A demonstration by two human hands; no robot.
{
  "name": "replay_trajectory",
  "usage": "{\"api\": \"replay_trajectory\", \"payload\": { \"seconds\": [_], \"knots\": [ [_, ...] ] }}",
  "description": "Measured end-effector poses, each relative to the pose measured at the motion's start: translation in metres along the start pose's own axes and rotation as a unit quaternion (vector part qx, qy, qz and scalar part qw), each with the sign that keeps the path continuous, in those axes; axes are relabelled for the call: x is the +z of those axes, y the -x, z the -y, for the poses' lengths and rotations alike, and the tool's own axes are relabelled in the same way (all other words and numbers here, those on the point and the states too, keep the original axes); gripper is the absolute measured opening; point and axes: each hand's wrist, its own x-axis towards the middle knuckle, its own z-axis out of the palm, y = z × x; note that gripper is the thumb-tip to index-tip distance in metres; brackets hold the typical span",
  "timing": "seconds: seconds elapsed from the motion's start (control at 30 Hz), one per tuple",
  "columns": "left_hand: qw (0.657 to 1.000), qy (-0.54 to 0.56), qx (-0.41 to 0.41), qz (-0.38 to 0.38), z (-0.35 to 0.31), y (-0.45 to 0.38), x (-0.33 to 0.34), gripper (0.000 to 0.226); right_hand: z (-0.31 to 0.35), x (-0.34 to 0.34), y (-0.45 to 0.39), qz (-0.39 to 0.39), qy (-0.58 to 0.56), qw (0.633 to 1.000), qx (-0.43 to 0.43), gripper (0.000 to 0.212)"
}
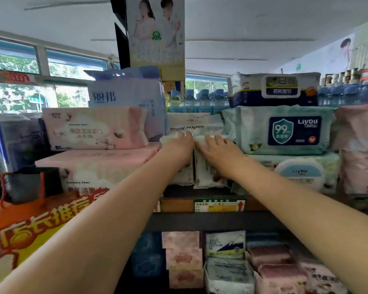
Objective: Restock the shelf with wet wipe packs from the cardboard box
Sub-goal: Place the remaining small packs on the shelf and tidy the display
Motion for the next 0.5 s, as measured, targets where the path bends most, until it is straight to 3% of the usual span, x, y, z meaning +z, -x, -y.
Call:
{"api": "replay_trajectory", "payload": {
  "seconds": [0.17,0.37,0.5],
  "knots": [
    [0.999,0.013,-0.029,0.010,0.005,-0.007,-0.006,0.064,0.002,0.002,-0.010,-0.041,0.070,0.996,0.035,0.064],
    [0.999,-0.042,-0.025,0.022,0.000,0.004,0.000,0.061,0.002,0.003,-0.013,-0.018,0.101,0.992,0.074,0.048],
    [0.999,0.002,-0.051,-0.005,-0.010,0.014,-0.002,0.055,0.012,-0.004,-0.020,0.005,0.111,0.992,0.066,0.047]
  ]
}}
